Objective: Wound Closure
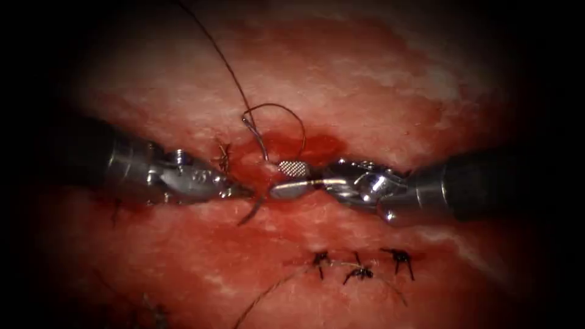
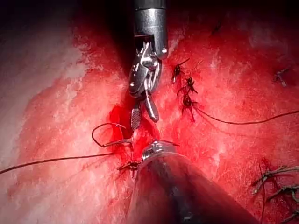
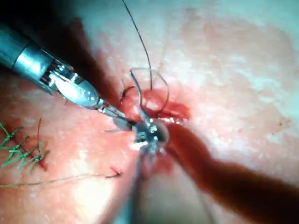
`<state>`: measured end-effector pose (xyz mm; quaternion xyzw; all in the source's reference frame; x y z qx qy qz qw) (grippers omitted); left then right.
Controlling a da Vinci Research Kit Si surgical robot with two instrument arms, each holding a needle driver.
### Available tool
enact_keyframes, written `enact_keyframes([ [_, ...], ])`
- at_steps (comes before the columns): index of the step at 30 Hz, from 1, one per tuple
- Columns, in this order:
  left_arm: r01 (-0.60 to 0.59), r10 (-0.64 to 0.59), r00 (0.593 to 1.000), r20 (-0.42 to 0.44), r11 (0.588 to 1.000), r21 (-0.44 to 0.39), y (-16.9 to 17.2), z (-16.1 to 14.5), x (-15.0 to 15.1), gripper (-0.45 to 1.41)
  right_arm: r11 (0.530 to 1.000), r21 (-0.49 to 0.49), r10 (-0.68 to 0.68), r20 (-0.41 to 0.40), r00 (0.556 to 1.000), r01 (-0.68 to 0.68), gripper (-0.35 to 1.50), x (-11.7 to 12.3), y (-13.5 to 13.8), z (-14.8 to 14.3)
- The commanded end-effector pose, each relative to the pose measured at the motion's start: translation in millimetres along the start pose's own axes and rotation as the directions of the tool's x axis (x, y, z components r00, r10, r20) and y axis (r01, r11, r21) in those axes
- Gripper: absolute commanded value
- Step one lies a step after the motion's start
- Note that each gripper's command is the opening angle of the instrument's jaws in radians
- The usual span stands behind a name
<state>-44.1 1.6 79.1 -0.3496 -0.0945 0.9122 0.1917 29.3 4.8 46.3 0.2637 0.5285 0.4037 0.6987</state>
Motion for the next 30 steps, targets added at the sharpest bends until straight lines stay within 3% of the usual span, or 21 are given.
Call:
enact_keyframes([
  [1, -0.039, 0.039, 0.999, -0.009, 0.999, 0.002, 0.7, 0.9, -0.4, -0.45, 1.0, -0.008, -0.003, -0.001, 1.0, 0.003, 1.36, -0.9, 0.1, 0.1],
  [2, -0.075, 0.075, 0.997, -0.019, 0.997, -0.006, 0.8, 0.9, -0.6, -0.45, 1.0, -0.01, -0.009, -0.002, 1.0, 0.009, 1.36, -0.9, 0.2, -0.1],
  [4, -0.227, 0.226, 0.971, -0.081, 0.974, -0.006, 1.2, 0.5, -2.2, -0.08, 1.0, -0.008, -0.009, -0.001, 1.0, 0.009, 1.35, -0.9, 0.6, -0.6],
  [11, -0.274, 0.272, 0.946, -0.175, 0.962, 0.014, 0.9, -0.5, -6.1, 0.04, 1.0, -0.012, -0.011, -0.003, 1.0, 0.011, 1.35, -1.1, 0.6, -0.3],
  [16, -0.276, 0.282, 0.927, -0.246, 0.959, 0.062, 0.7, 0.4, -5.6, 0.19, 1.0, -0.013, -0.012, -0.003, 1.0, 0.012, 1.35, -1.3, 0.6, -0.1],
  [20, -0.268, 0.276, 0.881, -0.383, 0.96, 0.077, 1.5, 0.8, -4.6, 0.21, 1.0, -0.014, -0.018, -0.004, 1.0, 0.018, 1.35, -1.9, 0.8, 0.0],
  [30, -0.294, 0.3, 0.854, -0.426, 0.952, 0.08, 1.6, 2.9, -5.4, 0.16, 1.0, -0.017, -0.022, -0.003, 1.0, 0.022, 1.35, -2.2, 1.2, 0.2],
])
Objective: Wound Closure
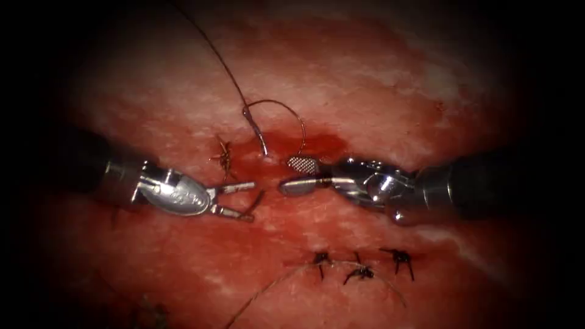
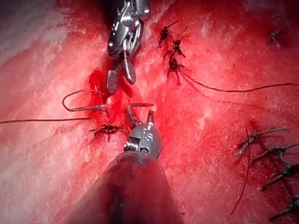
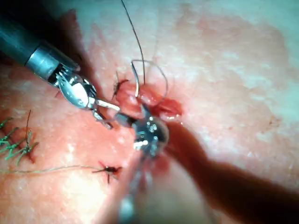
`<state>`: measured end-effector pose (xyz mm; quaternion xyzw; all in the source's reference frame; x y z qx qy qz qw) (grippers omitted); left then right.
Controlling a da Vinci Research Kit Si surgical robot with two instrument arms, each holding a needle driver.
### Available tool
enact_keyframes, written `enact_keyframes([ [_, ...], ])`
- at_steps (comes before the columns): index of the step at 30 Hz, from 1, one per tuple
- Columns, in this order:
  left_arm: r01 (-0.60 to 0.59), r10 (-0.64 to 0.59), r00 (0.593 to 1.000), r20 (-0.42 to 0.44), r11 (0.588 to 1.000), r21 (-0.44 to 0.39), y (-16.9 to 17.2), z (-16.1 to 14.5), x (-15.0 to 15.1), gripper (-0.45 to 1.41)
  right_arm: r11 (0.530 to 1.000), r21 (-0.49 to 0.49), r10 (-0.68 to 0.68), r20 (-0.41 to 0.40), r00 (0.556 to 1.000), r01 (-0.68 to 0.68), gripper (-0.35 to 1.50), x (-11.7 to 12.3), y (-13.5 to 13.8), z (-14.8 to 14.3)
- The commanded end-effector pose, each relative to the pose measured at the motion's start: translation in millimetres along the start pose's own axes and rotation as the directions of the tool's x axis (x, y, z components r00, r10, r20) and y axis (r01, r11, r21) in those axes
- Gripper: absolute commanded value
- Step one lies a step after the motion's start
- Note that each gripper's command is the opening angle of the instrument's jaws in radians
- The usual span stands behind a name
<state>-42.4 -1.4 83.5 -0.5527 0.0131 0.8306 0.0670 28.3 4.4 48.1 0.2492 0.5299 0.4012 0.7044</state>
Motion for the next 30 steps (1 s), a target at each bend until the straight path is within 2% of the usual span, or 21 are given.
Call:
enact_keyframes([
  [1, 0.002, -0.002, 1.0, 0.0, 1.0, -0.004, 0.8, 0.6, -0.4, 0.16, 1.0, 0.003, 0.002, 0.003, 1.0, -0.002, 1.35, -0.8, -0.3, 0.5],
  [9, -0.002, 0.002, 0.999, -0.039, 1.0, 0.018, 1.1, 2.1, 0.9, 0.1, 1.0, 0.0, -0.002, 0.001, 1.0, 0.002, 1.35, -1.2, -0.2, 0.9],
  [14, 0.014, -0.011, 0.997, -0.071, 0.999, 0.046, 0.5, 2.0, 1.1, 0.1, 1.0, -0.001, -0.003, 0.001, 1.0, 0.003, 1.35, -1.4, -0.2, 1.0],
  [18, 0.034, -0.03, 0.997, -0.066, 0.998, 0.061, -0.2, 1.7, 0.7, -0.08, 1.0, -0.002, -0.004, 0.0, 1.0, 0.004, 1.35, -1.5, -0.2, 1.1],
  [23, 0.052, -0.048, 0.997, -0.062, 0.996, 0.068, -0.5, 1.8, 0.4, -0.18, 1.0, -0.002, -0.004, 0.0, 1.0, 0.004, 1.36, -1.5, -0.2, 1.1],
  [26, 0.069, -0.065, 0.996, -0.062, 0.995, 0.07, -0.6, 1.8, 0.3, -0.45, 1.0, -0.002, -0.003, 0.0, 1.0, 0.003, 1.36, -1.5, -0.3, 1.1],
  [30, 0.081, -0.077, 0.995, -0.065, 0.994, 0.07, -0.5, 1.7, 0.3, -0.45, 1.0, -0.002, -0.003, 0.0, 1.0, 0.003, 1.36, -1.5, -0.3, 1.0],
])
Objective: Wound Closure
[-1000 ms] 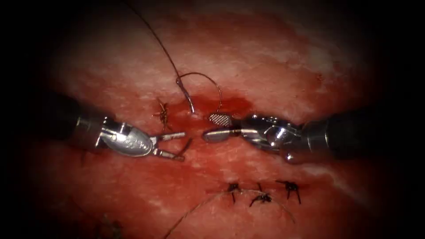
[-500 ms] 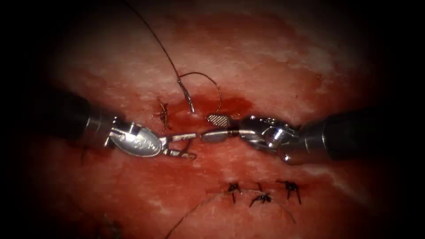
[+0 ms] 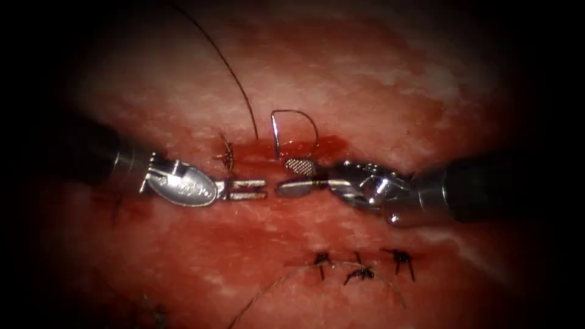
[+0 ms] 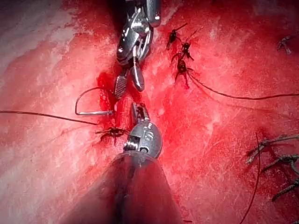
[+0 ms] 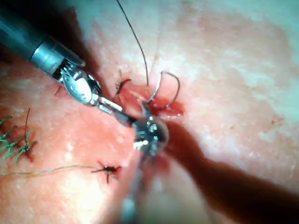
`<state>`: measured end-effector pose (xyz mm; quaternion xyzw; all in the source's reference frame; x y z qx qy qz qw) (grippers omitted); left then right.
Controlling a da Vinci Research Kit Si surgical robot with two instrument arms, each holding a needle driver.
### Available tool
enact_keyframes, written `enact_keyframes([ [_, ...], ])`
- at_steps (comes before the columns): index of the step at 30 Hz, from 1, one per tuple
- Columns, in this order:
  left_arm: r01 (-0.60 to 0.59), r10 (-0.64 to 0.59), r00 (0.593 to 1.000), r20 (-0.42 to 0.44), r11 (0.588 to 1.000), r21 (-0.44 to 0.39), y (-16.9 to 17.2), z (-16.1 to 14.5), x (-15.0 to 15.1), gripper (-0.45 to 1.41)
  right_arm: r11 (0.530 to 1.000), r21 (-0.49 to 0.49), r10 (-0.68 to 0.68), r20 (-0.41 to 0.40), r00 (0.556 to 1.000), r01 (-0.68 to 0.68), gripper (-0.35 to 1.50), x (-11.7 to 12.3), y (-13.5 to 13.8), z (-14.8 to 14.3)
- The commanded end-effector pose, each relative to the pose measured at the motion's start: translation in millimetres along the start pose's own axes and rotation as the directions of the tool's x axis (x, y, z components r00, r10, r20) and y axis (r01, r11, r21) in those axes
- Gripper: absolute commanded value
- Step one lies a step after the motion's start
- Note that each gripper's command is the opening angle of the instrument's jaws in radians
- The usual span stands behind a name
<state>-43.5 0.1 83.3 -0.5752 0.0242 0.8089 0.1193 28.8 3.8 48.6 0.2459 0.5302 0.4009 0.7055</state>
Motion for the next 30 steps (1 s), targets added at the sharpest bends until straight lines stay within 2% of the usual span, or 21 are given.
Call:
enact_keyframes([
  [1, 0.001, -0.001, 1.0, -0.004, 1.0, 0.0, 0.8, 0.4, -0.5, -0.45, 1.0, 0.002, 0.002, 0.002, 1.0, -0.002, 1.36, -0.8, -0.3, 0.5],
  [4, 0.015, -0.015, 1.0, -0.015, 1.0, 0.003, 1.0, 0.1, -0.2, -0.45, 1.0, 0.002, 0.002, 0.002, 1.0, -0.002, 1.36, -0.8, -0.3, 0.4],
  [6, 0.067, -0.067, 0.998, -0.019, 0.998, 0.0, 1.1, -0.1, 0.5, -0.45, 1.0, 0.002, 0.002, 0.002, 1.0, -0.002, 1.36, -0.8, -0.3, 0.4],
  [11, 0.259, -0.265, 0.964, -0.04, 0.959, -0.113, 0.8, -0.5, 3.7, -0.45, 1.0, 0.002, 0.002, 0.002, 1.0, -0.002, 1.36, -0.8, -0.3, 0.4],
  [16, 0.459, -0.469, 0.883, -0.006, 0.866, -0.198, 0.6, -1.2, 7.3, -0.45, 1.0, 0.001, 0.002, 0.001, 1.0, -0.002, 1.36, -0.8, -0.3, 0.4],
  [20, 0.613, -0.605, 0.788, 0.117, 0.752, -0.242, 1.1, -1.8, 8.5, -0.45, 1.0, 0.001, 0.002, 0.001, 1.0, -0.002, 1.36, -0.8, -0.3, 0.4],
  [23, 0.671, -0.646, 0.739, 0.189, 0.686, -0.28, 2.0, -2.5, 8.9, -0.45, 1.0, 0.001, 0.002, 0.001, 1.0, -0.002, 1.36, -0.8, -0.3, 0.4],
  [25, 0.691, -0.658, 0.721, 0.219, 0.659, -0.296, 2.5, -3.1, 9.3, -0.45, 1.0, 0.001, 0.002, 0.001, 1.0, -0.002, 1.36, -0.8, -0.3, 0.4],
  [30, 0.692, -0.654, 0.719, 0.235, 0.64, -0.335, 3.0, -4.2, 10.7, -0.45, 1.0, 0.001, 0.002, 0.001, 1.0, -0.002, 1.36, -0.8, -0.3, 0.4],
])
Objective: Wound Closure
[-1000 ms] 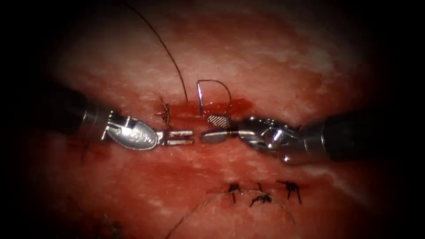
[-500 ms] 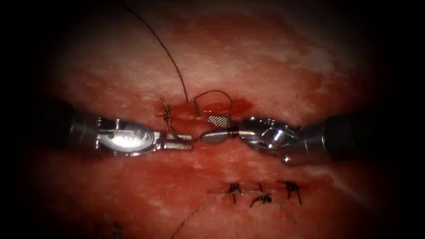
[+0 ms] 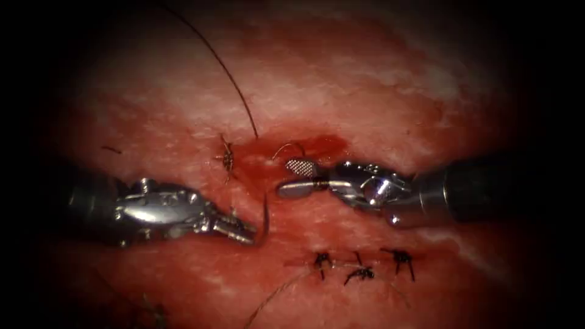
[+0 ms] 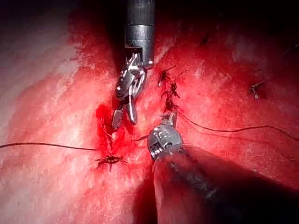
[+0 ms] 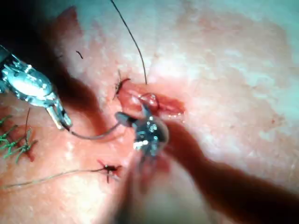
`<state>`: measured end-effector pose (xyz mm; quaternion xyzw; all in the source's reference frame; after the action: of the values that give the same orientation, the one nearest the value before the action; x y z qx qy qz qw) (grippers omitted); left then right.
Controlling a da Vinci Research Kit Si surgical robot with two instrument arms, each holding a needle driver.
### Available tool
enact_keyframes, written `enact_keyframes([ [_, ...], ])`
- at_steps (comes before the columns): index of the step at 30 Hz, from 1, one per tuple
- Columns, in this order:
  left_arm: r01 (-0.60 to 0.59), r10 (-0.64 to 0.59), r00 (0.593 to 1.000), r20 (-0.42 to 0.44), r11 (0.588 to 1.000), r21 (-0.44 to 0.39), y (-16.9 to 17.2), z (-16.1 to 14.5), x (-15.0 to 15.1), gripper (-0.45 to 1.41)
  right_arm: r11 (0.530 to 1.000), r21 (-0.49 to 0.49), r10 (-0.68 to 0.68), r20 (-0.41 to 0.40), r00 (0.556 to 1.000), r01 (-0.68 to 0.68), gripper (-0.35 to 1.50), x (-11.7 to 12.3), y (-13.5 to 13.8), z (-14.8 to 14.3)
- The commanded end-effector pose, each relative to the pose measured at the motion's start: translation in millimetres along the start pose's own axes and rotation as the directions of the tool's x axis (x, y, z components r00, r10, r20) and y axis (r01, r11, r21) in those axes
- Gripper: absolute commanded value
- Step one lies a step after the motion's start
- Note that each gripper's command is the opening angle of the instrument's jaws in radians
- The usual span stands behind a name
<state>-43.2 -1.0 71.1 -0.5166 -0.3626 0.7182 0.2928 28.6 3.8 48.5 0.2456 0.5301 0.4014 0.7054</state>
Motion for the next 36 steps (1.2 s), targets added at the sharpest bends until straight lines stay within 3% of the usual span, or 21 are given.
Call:
enact_keyframes([
  [1, 0.006, -0.006, 1.0, 0.0, 1.0, 0.001, 0.5, 0.5, -0.4, -0.45, 1.0, 0.002, 0.001, 0.002, 1.0, -0.001, 1.36, -0.9, -0.3, 0.5],
  [7, -0.103, 0.103, 0.995, -0.015, 0.994, 0.029, 3.4, -1.2, 2.6, -0.45, 1.0, 0.022, -0.006, 0.01, 1.0, 0.006, 1.35, -1.1, -0.7, 0.1],
  [10, -0.221, 0.223, 0.975, -0.019, 0.972, 0.077, 5.0, -2.7, 4.6, -0.45, 0.998, 0.054, -0.032, 0.022, 0.999, 0.03, 1.31, -1.2, -0.9, 0.0],
  [14, -0.42, 0.426, 0.905, 0.017, 0.886, 0.197, 6.4, -4.5, 6.9, -0.45, 0.995, 0.087, -0.057, 0.032, 0.998, 0.054, 1.3, -1.3, -1.2, 0.0],
  [20, -0.572, 0.576, 0.813, 0.085, 0.765, 0.297, 7.0, -7.3, 9.1, -0.45, 0.988, 0.093, -0.125, 0.027, 0.992, 0.122, 1.28, -1.1, -1.5, 0.2],
  [24, -0.605, 0.618, 0.781, 0.092, 0.712, 0.356, 7.5, -9.3, 10.1, -0.45, 0.973, 0.092, -0.212, 0.017, 0.977, 0.21, 1.26, -0.6, -2.1, 0.7],
  [28, -0.604, 0.628, 0.774, 0.087, 0.688, 0.402, 8.5, -11.0, 10.7, -0.45, 0.941, 0.125, -0.322, 0.051, 0.945, 0.314, 1.21, 0.4, -3.4, 1.3],
  [33, -0.604, 0.63, 0.772, 0.084, 0.686, 0.405, 10.2, -11.6, 11.3, -0.45, 0.907, 0.13, -0.409, 0.054, 0.911, 0.4, 1.21, 2.2, -5.0, 1.9],
  [36, -0.603, 0.631, 0.772, 0.074, 0.692, 0.398, 11.4, -11.2, 11.7, -0.45, 0.907, 0.129, -0.41, 0.06, 0.91, 0.4, 1.2, 2.1, -5.2, 2.3],
])
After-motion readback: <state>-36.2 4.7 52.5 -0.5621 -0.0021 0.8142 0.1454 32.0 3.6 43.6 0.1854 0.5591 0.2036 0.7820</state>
